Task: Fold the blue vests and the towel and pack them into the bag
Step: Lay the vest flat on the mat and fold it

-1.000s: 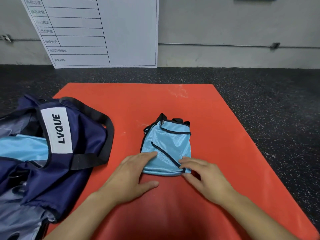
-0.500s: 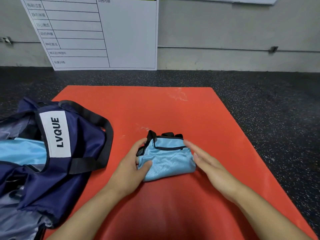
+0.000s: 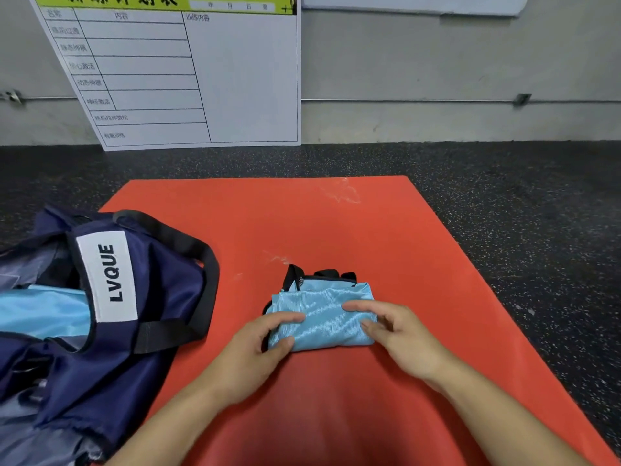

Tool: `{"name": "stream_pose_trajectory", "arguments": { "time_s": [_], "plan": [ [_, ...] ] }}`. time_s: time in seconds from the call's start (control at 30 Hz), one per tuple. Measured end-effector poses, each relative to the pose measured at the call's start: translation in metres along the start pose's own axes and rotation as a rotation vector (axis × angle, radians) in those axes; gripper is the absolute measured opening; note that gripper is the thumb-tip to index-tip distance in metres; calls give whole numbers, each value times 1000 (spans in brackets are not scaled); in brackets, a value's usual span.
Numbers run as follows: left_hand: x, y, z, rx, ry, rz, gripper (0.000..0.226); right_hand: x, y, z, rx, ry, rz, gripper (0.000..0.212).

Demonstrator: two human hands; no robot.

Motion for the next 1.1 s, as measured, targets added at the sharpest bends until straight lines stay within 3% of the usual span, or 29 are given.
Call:
{"name": "stream_pose_trajectory", "arguments": {
  "time_s": [0.1,0.3,0.4,0.47,0.57,0.73,0.9,1.0,1.1],
  "plan": [
    [0,-3,4,8,61,66,38,-3,0,-1,-9,5,3,42],
    [-7,-2,7,-12,32,184,49,-14,-12,-2,3,106,-341,45],
    [-13,-2,10,-49,-5,260,50,-19,-20,-9,63,367,-738,41],
    [-17,-2,12,-85,-2,317,46,-26,-31,-13,209,459,-851,39],
    [-25,-5,10,-96,38,471,39,-47,-32,-9,310,333,-870,41],
    [-14,-12,8,29,240,533,30,-39,-9,-3,84,334,-738,45],
    [-15,-16,16,113,53,431,49,-19,4,-4,-148,308,-569,33],
    [-15,-14,19,83,-25,367,41,-21,7,-3,-85,282,-466,34],
    [-15,-16,18,33,-1,306,37,-22,1,-2,-13,278,-387,37]
  ]
}}
Point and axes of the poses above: each hand's wrist, its own z-axis towards the middle knuckle, its own x-axis out of the back of the hand, y = z × x, the point moved 3 cm from there along z, towards the middle knuckle, and after that the axes turned 13 degrees about -x, right-handed, at the moved point
